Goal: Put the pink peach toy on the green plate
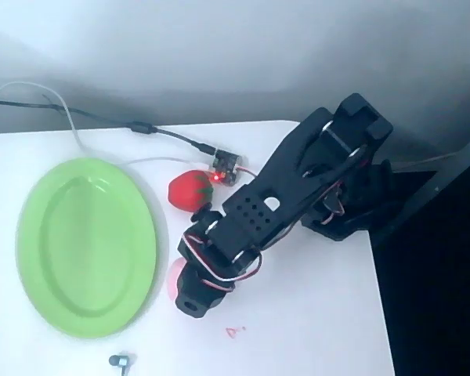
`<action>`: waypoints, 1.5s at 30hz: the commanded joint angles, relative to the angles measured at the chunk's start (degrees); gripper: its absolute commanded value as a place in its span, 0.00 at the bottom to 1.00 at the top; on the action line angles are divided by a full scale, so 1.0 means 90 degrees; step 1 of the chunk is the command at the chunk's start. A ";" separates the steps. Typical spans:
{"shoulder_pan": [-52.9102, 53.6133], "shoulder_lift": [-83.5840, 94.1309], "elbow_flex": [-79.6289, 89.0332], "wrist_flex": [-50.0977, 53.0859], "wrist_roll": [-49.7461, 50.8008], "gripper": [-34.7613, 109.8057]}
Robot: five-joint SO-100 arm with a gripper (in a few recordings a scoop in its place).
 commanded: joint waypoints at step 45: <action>0.0449 0.0986 0.1113 -0.0430 -0.0381 0.24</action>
